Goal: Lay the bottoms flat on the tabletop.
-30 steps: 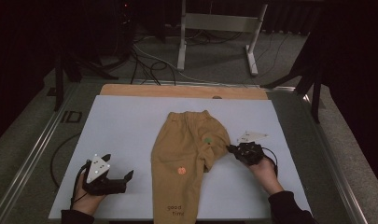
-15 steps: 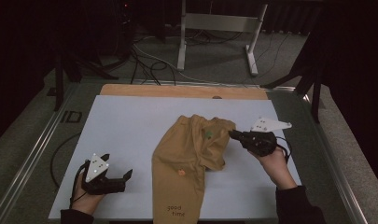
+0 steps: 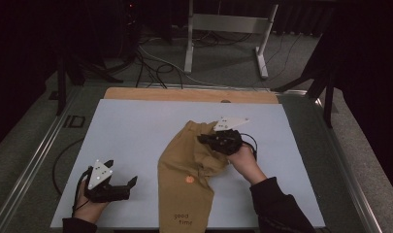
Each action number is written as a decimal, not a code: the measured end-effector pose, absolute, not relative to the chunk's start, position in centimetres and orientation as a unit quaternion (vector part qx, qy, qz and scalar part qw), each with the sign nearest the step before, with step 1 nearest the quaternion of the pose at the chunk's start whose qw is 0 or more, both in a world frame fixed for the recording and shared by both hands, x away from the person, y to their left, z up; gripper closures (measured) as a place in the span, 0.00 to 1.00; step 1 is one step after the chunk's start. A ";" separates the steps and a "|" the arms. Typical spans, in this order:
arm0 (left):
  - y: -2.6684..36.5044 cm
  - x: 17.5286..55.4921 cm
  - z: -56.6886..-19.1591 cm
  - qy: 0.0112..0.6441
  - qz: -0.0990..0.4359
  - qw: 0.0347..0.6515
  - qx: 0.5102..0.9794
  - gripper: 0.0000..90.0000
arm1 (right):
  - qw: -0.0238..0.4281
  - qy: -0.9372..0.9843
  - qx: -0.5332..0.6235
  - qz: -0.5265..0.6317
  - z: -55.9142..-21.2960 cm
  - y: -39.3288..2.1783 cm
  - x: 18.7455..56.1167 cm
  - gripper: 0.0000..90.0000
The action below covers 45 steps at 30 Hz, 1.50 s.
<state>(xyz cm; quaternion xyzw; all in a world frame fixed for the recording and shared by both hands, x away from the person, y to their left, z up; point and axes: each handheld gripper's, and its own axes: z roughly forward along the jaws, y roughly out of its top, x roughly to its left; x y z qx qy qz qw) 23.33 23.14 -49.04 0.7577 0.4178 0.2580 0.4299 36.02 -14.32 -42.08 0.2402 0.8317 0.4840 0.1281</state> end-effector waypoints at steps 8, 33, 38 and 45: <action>23.2 23.2 -49.1 0.417 0.259 0.428 0.759 0.02 | 0.123 0.818 0.233 0.511 -41.8 -11.8 36.3 0.98; 23.0 23.1 -49.2 0.413 0.254 0.425 0.764 0.02 | 0.100 0.860 0.234 0.443 -44.3 -14.6 36.3 0.55; 23.0 23.2 -49.2 0.415 0.255 0.423 0.764 0.02 | 0.097 0.862 0.270 0.418 -46.9 -17.2 37.6 0.58; 23.1 23.1 -49.2 0.415 0.255 0.422 0.765 0.02 | 0.068 0.879 0.291 0.371 -50.6 -18.7 38.0 0.62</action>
